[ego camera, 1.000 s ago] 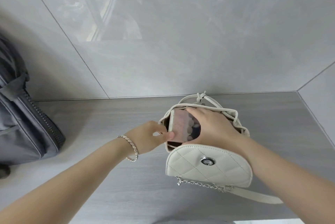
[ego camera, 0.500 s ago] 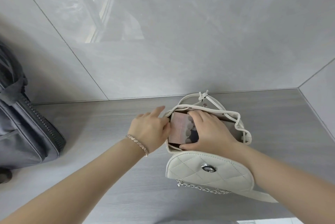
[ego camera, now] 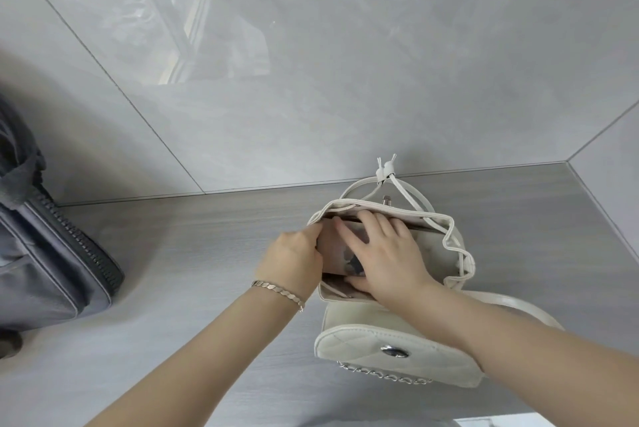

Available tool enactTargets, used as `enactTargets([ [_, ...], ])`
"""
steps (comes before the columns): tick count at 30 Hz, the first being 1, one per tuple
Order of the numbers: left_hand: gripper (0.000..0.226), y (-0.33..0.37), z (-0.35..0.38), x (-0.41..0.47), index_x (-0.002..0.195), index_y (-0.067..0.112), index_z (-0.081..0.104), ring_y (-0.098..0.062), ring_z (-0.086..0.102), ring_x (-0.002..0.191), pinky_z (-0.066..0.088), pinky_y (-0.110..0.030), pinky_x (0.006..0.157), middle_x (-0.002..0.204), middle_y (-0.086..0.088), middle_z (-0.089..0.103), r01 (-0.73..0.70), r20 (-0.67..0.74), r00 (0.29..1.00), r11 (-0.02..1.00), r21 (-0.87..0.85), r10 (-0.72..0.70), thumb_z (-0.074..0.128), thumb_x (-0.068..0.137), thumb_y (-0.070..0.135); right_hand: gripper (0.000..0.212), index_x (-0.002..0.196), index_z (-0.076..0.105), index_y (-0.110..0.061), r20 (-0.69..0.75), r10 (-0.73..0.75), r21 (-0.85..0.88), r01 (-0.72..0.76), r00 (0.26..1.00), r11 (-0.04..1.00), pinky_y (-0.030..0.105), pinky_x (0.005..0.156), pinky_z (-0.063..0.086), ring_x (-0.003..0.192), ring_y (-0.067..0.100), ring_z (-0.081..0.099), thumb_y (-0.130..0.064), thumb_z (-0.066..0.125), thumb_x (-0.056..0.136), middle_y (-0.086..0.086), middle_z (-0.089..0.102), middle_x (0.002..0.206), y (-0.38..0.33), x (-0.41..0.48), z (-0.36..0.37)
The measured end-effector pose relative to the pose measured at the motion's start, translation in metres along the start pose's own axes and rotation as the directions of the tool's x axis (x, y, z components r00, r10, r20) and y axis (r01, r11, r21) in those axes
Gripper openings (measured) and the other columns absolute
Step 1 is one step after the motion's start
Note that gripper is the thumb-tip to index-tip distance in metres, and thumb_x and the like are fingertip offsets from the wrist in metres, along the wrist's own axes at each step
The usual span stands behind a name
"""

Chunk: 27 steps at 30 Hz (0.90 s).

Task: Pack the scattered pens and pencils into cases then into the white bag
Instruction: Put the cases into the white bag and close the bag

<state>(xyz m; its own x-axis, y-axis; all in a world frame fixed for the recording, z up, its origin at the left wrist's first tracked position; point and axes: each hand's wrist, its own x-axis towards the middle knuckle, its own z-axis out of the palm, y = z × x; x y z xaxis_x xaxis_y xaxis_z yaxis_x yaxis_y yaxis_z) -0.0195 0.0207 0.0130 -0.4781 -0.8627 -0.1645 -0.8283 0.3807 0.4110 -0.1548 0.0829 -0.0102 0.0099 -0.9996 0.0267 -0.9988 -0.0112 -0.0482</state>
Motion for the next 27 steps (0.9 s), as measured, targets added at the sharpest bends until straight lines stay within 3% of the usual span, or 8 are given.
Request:
enactTargets([
  [3,0.045,0.002,-0.001,-0.002,0.123,0.016,0.055,-0.036,0.060,0.087,0.044,-0.035,0.069,0.095,-0.019,0.068,-0.014,-0.006,1.000,1.000,0.000,0.014,0.038,0.084,0.001,0.035,0.100,0.066,-0.018,-0.085,-0.297,-0.009,0.298,0.951,0.955,0.034,0.089,0.043,0.101,0.027,0.063,-0.029,0.056,0.068,0.009,0.064,0.110,0.000,-0.002,-0.004],
  [8,0.048,0.002,0.005,-0.003,0.131,0.019,0.047,-0.034,0.060,0.091,0.042,-0.033,0.068,0.099,-0.018,0.067,0.002,0.008,1.000,1.000,0.025,-0.002,0.037,0.087,0.003,0.036,0.090,0.073,-0.020,0.003,-0.279,-0.121,0.277,0.960,0.953,0.032,0.092,0.031,0.095,0.020,0.067,-0.024,0.041,0.074,0.001,0.070,0.099,-0.011,0.006,-0.001],
  [11,0.048,0.000,0.003,-0.003,0.130,0.017,0.050,-0.035,0.060,0.089,0.043,-0.033,0.068,0.097,-0.019,0.067,0.028,-0.005,1.000,1.000,0.006,-0.027,0.038,0.086,0.001,0.037,0.085,0.074,-0.025,0.060,-0.286,-0.062,0.289,0.956,0.955,0.026,0.088,0.046,0.096,0.017,0.067,-0.026,0.040,0.072,-0.002,0.071,0.098,-0.010,0.012,0.000],
  [13,0.046,-0.001,-0.002,-0.001,0.123,0.015,0.058,-0.036,0.060,0.085,0.044,-0.034,0.067,0.090,-0.021,0.069,0.053,-0.017,0.998,0.997,-0.051,-0.054,0.040,0.084,-0.001,0.019,0.075,0.072,-0.027,0.072,-0.294,-0.001,0.295,0.953,0.955,0.026,0.072,0.054,0.091,0.021,0.066,-0.026,0.054,0.066,0.000,0.069,0.095,-0.004,0.006,-0.006],
  [15,0.044,-0.002,-0.005,-0.001,0.119,0.014,0.061,-0.036,0.061,0.085,0.044,-0.035,0.069,0.086,-0.021,0.070,0.060,-0.013,0.998,0.995,-0.075,-0.061,0.041,0.083,-0.001,0.015,0.070,0.066,-0.022,0.174,-0.245,-0.012,0.251,0.954,0.968,0.026,0.058,0.048,0.083,0.024,0.062,-0.021,0.074,0.058,0.004,0.062,0.091,0.003,-0.006,-0.010],
  [18,0.045,-0.004,-0.003,-0.004,0.121,0.018,0.060,-0.033,0.062,0.085,0.046,-0.034,0.070,0.080,-0.018,0.070,0.048,0.002,0.999,0.996,-0.080,-0.048,0.041,0.084,0.000,0.009,0.091,0.059,-0.016,0.433,-0.098,-0.030,0.123,0.896,0.992,0.033,0.069,0.042,0.099,0.030,0.058,-0.019,0.052,0.087,0.009,0.055,0.106,0.021,-0.024,-0.013],
  [24,0.032,-0.005,0.002,-0.012,0.103,0.014,0.067,-0.032,0.066,0.079,0.052,-0.037,0.072,0.070,-0.014,0.068,0.046,0.005,0.999,0.993,-0.105,-0.046,0.045,0.082,0.004,0.016,0.102,0.054,-0.012,0.483,0.031,0.180,-0.134,0.875,0.974,0.032,0.072,0.039,0.104,0.029,0.056,-0.008,0.046,0.089,0.009,0.052,0.114,0.021,-0.029,-0.017],
  [27,0.023,-0.009,-0.003,-0.016,0.088,0.016,0.069,-0.028,0.066,0.079,0.051,-0.034,0.071,0.069,-0.006,0.065,0.033,0.008,0.999,0.994,-0.103,-0.033,0.049,0.082,0.006,0.010,0.091,0.063,-0.020,0.388,0.039,0.443,-0.224,0.921,0.868,0.026,0.072,0.042,0.078,0.007,0.056,-0.025,0.055,0.088,-0.009,0.060,0.086,0.019,-0.027,-0.051],
])
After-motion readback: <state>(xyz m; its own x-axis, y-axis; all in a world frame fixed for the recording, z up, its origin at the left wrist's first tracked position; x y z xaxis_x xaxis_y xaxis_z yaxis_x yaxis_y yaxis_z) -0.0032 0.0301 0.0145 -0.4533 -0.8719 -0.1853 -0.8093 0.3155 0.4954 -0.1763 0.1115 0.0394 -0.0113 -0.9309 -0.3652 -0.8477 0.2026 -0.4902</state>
